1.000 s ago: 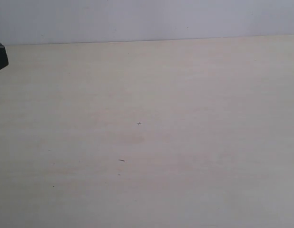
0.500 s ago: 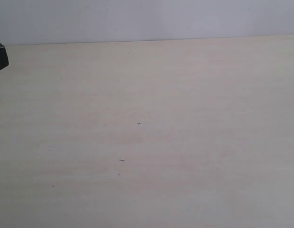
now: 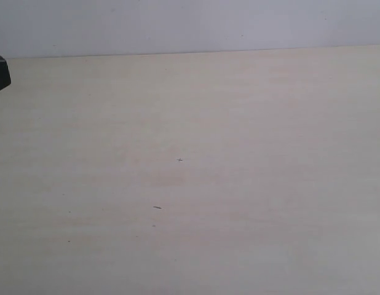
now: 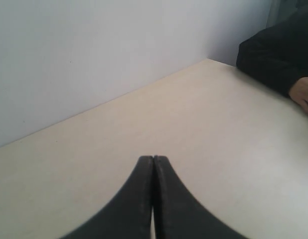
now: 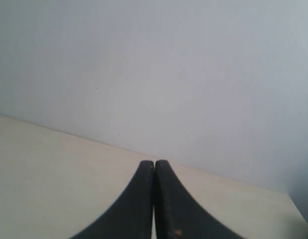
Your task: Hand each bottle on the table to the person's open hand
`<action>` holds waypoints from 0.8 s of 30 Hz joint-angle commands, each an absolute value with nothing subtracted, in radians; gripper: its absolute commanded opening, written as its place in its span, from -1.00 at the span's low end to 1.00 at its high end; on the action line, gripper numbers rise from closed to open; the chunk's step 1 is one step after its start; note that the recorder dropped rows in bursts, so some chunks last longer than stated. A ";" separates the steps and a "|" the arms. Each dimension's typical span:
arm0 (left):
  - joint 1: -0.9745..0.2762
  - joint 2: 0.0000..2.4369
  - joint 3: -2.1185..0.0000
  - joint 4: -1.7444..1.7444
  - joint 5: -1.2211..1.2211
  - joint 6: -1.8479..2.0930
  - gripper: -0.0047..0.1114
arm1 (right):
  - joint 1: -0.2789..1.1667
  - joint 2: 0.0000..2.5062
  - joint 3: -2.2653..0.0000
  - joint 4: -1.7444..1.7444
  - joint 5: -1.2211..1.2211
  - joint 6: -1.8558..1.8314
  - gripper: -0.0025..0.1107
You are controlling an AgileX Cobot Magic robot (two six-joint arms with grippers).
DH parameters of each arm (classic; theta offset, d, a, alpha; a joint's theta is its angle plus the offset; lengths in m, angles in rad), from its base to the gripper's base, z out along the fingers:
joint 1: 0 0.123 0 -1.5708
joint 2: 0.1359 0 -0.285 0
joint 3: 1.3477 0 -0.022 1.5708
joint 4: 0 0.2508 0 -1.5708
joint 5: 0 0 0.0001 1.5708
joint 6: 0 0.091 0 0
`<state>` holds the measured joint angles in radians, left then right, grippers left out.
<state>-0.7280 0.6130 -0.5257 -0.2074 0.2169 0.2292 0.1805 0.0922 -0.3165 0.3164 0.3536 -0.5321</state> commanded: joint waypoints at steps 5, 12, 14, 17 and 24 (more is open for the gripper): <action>-0.727 0.605 -0.523 -0.213 0.216 0.230 -0.92 | 0.173 0.000 -0.249 0.339 0.287 -0.529 -0.95; -0.727 0.605 -0.523 -0.213 0.216 0.230 -0.92 | 0.173 0.000 -0.249 0.339 0.289 -0.521 -0.95; -0.727 0.605 -0.523 -0.213 0.216 0.230 -0.92 | 0.173 0.000 -0.249 0.339 0.289 -0.498 -0.95; -0.727 0.605 -0.523 -0.213 0.216 0.230 -0.92 | 0.173 0.000 -0.241 0.323 0.289 -0.461 -0.95; -0.727 0.605 -0.523 -0.213 0.216 0.230 -0.92 | 0.173 0.000 -0.147 -0.103 0.230 0.113 -0.95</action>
<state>-0.7280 0.6130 -0.5257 -0.2074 0.2169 0.2292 0.1805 0.0055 -0.1854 0.0528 0.2641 -0.1136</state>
